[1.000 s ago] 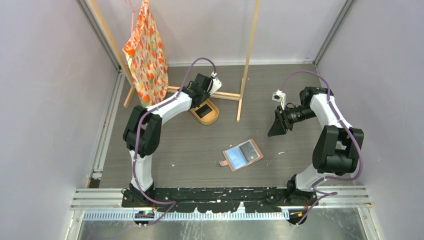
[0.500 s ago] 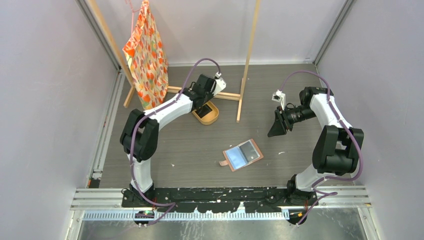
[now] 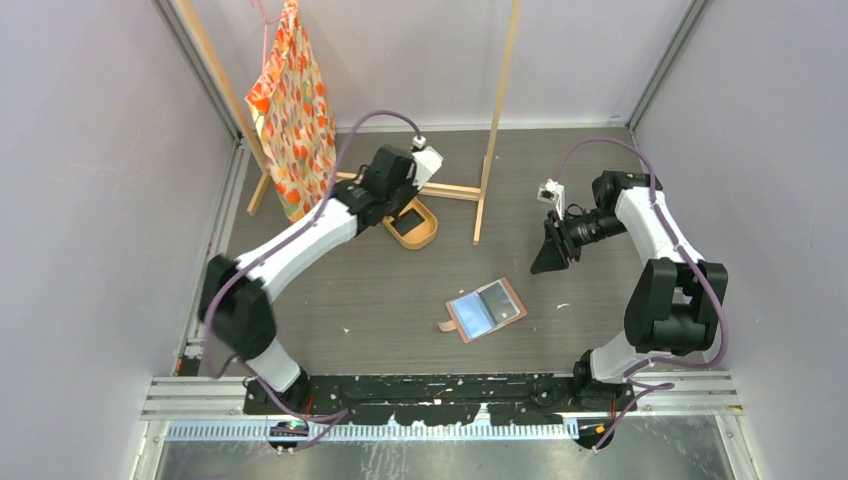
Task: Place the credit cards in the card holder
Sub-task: Pick up the credit card from the storage box, then insert the credit card into the card holder.
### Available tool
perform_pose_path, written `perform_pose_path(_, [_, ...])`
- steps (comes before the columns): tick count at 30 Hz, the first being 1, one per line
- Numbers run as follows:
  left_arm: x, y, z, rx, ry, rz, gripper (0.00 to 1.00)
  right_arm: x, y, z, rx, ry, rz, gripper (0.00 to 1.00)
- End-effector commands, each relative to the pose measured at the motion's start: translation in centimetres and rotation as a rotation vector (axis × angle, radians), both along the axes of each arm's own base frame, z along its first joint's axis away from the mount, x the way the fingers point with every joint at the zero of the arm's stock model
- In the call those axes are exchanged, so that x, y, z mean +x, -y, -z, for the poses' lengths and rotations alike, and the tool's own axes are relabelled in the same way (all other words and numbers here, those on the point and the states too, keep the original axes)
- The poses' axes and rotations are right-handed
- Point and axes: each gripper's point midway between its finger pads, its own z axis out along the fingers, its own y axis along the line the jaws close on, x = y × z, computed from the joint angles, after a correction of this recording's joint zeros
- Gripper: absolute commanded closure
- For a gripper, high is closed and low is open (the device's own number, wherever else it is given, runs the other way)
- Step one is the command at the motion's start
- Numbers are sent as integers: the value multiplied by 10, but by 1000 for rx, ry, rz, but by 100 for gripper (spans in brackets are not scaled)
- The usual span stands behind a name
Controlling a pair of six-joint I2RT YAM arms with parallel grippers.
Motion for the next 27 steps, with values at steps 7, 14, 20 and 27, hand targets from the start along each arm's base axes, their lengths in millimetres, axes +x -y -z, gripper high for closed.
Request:
perform_pose_path(7, [-158,79,-110,-1071,-137,342,99,4,-39,-53,119,197,56,57])
perform_pose_path(14, [-198,80,-118,-1488,-167,349,99,-13,-75,-80,312,112,17,47])
perform_pose_path(20, [-216,107,-111,-1575,-118,331,99,-19,-96,-85,368,18,-19,44])
perform_pose_path(27, [-209,132,-107,-1637,-109,302,99,-2,-106,-91,421,-67,87,44])
